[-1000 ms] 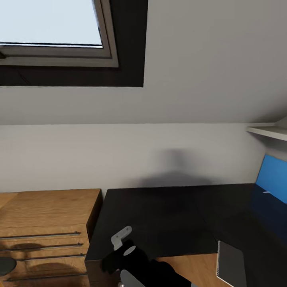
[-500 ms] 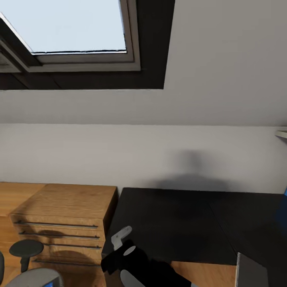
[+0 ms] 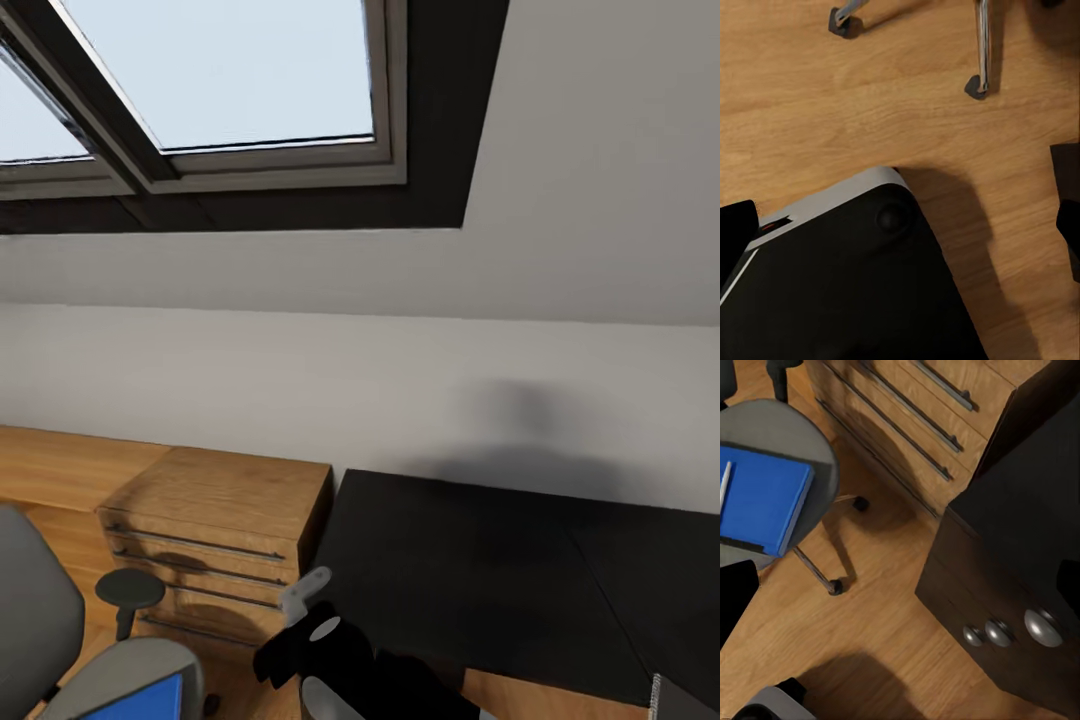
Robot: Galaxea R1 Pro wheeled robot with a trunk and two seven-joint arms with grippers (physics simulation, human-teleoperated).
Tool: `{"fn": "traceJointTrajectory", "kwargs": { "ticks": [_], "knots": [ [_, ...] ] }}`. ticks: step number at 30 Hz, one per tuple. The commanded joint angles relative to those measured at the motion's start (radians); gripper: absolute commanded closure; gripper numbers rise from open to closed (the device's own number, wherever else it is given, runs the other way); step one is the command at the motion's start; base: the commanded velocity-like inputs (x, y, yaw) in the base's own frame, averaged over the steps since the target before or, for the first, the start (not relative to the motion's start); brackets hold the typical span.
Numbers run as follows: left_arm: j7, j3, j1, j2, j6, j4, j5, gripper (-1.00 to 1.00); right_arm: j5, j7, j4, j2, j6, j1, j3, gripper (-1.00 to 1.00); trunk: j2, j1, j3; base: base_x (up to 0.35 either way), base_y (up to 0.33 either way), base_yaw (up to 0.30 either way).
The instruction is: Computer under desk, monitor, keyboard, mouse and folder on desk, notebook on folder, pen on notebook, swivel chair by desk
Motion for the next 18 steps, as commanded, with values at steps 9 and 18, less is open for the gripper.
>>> {"fn": "traceJointTrajectory", "kwargs": {
  "ticks": [9,18],
  "knots": [
    [0.002,0.003,0.001,0.000,0.001,-0.008,0.010,-1.00,-0.014,-0.010,0.038,0.000,0.000,-0.003,-0.002,-1.00,0.027,-0.015,0.012,0.000,0.000,0.278],
    [0.003,0.004,0.001,0.000,0.001,-0.009,0.016,-1.00,-0.015,-0.009,0.050,0.000,-0.001,-0.004,-0.002,-1.00,0.027,-0.015,0.012,0.000,0.000,0.278]
  ]
}}
